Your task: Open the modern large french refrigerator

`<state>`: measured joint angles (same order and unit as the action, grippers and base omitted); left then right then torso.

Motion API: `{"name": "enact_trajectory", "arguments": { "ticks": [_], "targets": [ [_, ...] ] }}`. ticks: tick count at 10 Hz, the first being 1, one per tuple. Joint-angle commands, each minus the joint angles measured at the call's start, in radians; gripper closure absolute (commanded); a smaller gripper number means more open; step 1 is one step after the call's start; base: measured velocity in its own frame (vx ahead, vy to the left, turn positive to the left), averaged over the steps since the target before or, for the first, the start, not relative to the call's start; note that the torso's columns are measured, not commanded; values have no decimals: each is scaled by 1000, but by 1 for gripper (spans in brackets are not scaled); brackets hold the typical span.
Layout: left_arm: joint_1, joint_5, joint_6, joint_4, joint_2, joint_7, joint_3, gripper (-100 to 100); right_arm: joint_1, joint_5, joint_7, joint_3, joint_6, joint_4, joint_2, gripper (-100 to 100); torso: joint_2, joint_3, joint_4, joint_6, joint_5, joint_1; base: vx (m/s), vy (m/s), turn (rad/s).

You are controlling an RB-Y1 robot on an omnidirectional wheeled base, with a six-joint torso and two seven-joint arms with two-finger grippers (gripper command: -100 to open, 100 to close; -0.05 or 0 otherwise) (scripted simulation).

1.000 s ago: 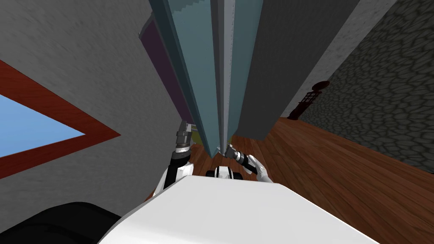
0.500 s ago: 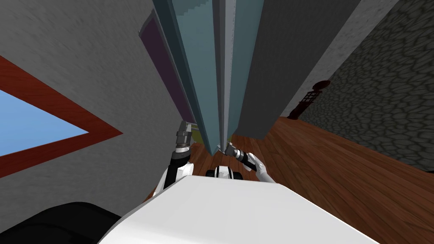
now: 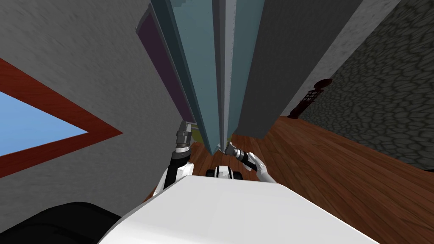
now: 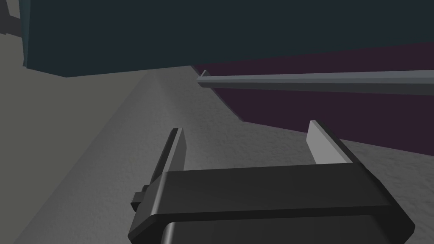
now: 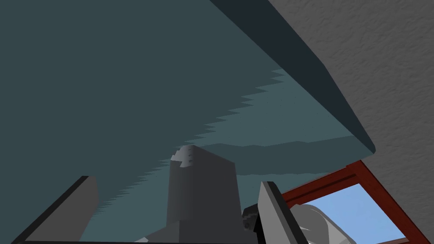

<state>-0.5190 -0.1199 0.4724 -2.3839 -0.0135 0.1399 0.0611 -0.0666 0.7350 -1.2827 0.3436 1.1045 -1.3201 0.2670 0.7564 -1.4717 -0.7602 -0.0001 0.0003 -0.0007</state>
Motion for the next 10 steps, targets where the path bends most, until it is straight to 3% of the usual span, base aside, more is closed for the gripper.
{"name": "enact_trajectory", "arguments": {
  "ticks": [1,3,4,5,10],
  "targets": [
    [0,0,0,0,0,0,0,0,-32,-17,4,-12,17,-16,-15,-100,0,-1,-1,0,0,-1,-11,4,-5],
    [0,0,0,0,0,0,0,0,-32,-17,4,-12,17,-16,-15,-100,-2,-1,0,0,0,0,5,-3,3],
    [0,0,0,0,0,0,0,0,-6,-3,0,-3,10,11,3,-100,-1,-1,0,0,0,-1,13,-1,5],
    [0,0,0,0,0,0,0,0,-3,-1,1,-2,7,14,5,0,-4,0,7,1,0,0,11,0,-1],
    [0,0,0,0,0,0,0,0,2,3,-1,-4,-2,23,11,0,-18,-4,21,0,0,1,1,0,-1]
  ]
}}
